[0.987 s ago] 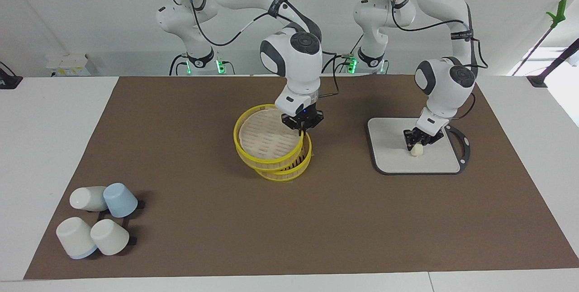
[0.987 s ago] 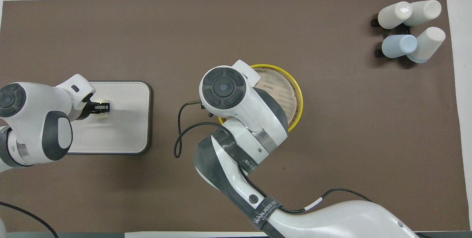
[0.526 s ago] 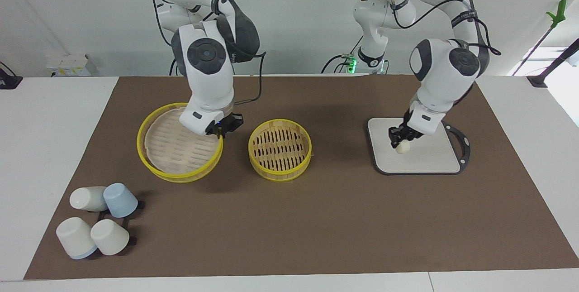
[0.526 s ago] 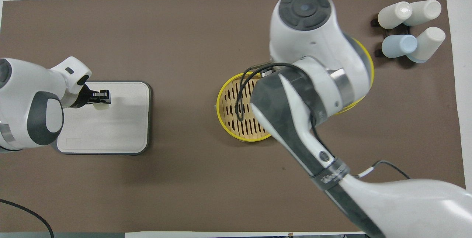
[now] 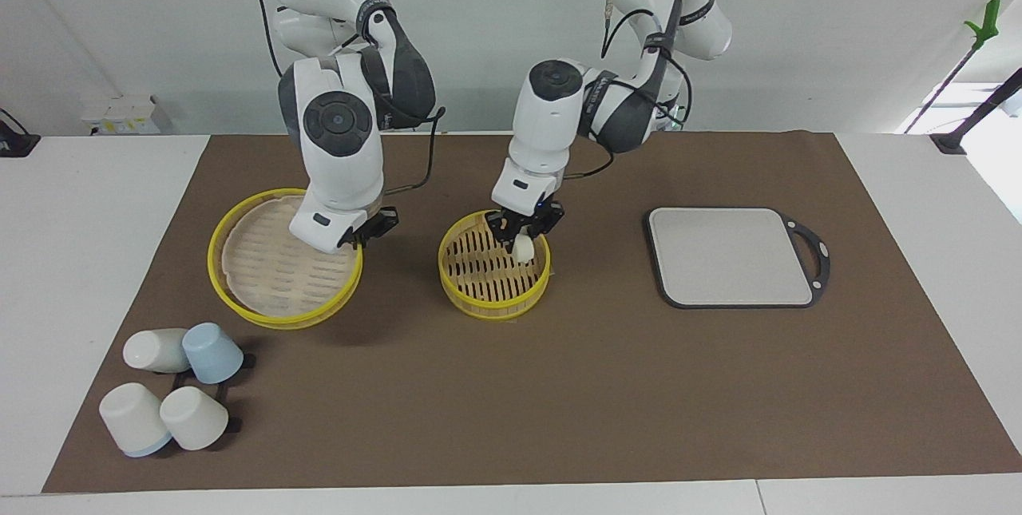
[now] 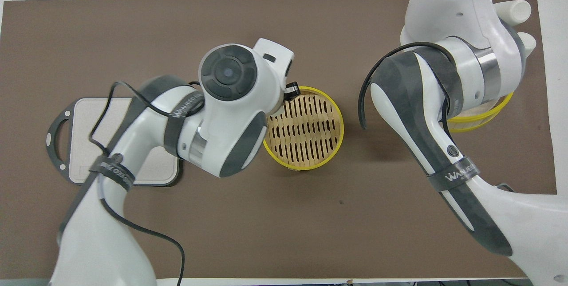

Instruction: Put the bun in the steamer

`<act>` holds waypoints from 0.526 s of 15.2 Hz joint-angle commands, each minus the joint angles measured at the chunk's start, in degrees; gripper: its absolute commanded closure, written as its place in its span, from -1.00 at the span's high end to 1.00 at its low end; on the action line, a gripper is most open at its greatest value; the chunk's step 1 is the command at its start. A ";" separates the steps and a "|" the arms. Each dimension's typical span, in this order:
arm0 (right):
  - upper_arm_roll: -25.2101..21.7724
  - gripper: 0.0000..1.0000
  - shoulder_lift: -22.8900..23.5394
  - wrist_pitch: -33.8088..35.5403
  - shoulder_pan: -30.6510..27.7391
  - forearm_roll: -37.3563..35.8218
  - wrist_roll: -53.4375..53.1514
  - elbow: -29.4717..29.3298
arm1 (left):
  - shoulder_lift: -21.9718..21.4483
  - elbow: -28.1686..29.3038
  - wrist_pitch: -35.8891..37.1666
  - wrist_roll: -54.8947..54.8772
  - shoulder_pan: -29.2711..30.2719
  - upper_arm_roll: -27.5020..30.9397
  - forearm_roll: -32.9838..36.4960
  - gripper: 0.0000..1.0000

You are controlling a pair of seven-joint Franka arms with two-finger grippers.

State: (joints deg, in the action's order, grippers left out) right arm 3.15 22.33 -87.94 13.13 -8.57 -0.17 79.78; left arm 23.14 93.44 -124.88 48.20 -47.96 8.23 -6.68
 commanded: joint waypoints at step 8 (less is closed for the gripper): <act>0.90 -1.00 -2.21 -1.35 -0.83 -1.45 1.58 2.31 | 2.88 6.22 -10.20 3.64 -2.04 1.27 0.44 0.99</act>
State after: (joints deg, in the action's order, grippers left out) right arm 3.23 22.29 -88.06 13.14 -8.57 -0.13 79.79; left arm 26.45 98.67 -133.63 49.02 -48.61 8.54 -6.68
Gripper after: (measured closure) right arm 0.912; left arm 0.595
